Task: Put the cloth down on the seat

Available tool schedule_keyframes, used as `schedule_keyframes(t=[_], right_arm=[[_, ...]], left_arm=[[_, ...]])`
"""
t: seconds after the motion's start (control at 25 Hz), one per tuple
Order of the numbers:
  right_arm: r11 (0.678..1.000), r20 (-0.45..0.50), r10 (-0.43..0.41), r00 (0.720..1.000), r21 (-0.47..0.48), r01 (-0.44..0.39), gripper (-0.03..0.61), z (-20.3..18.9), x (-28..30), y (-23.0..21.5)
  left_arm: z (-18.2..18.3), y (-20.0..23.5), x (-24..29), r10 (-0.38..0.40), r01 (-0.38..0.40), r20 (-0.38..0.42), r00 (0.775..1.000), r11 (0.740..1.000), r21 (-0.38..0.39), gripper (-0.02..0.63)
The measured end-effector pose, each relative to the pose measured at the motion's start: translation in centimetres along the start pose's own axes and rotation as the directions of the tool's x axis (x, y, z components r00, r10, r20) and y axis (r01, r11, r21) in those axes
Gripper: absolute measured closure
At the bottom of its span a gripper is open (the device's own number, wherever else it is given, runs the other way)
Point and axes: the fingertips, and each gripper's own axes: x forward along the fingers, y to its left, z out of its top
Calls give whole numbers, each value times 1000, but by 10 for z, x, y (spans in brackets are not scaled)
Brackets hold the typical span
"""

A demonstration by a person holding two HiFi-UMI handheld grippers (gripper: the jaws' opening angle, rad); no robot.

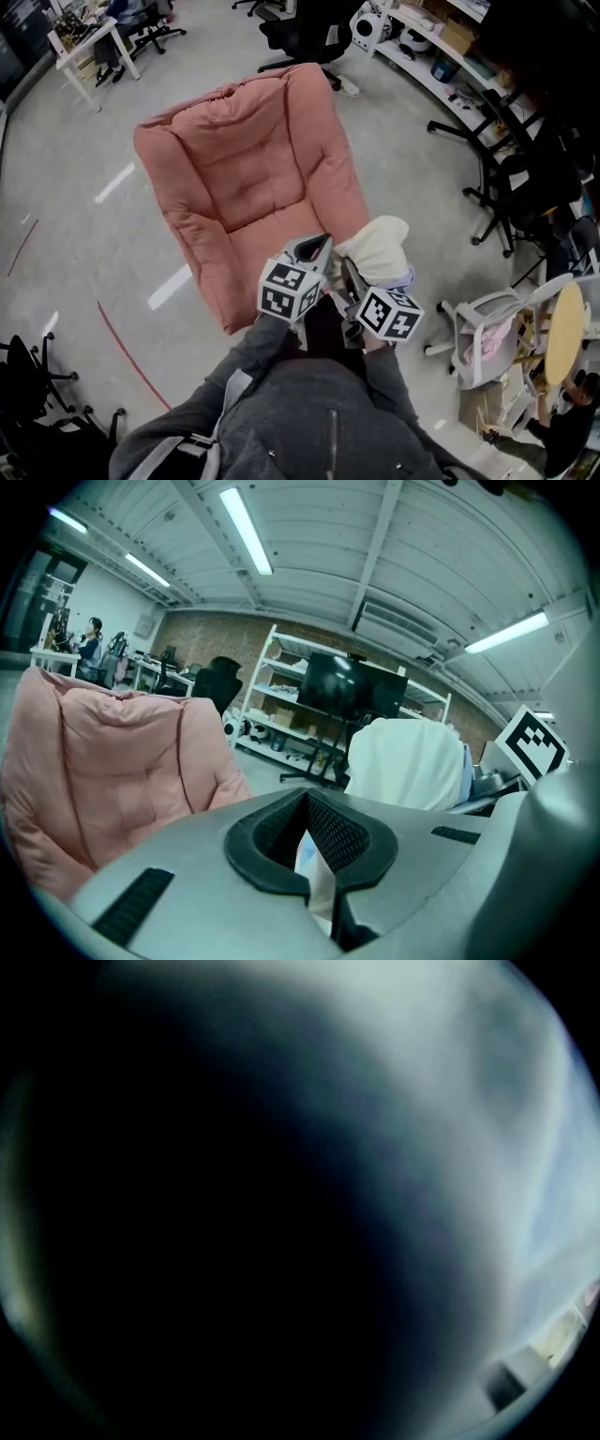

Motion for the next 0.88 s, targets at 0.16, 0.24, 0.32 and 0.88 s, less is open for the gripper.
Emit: schedule_keyframes(t=[0.16, 0.24, 0.32, 0.88], right_arm=[[1000, 6, 8, 1000, 21, -8, 408, 20, 14, -19], [999, 3, 18, 1000, 26, -18, 408, 29, 23, -27], [999, 1, 29, 1000, 30, -29, 408, 39, 32, -34], [986, -47, 95, 994, 140, -88, 408, 76, 108, -97]], left_arm=[[6, 0, 26, -5, 6, -20, 1000, 1000, 18, 615], [10, 3, 38, -1, 1, -28, 1000, 1000, 24, 614], [14, 6, 50, 7, -7, -34, 999, 1000, 26, 614], [16, 38, 145, 71, -69, -118, 991, 997, 20, 614]])
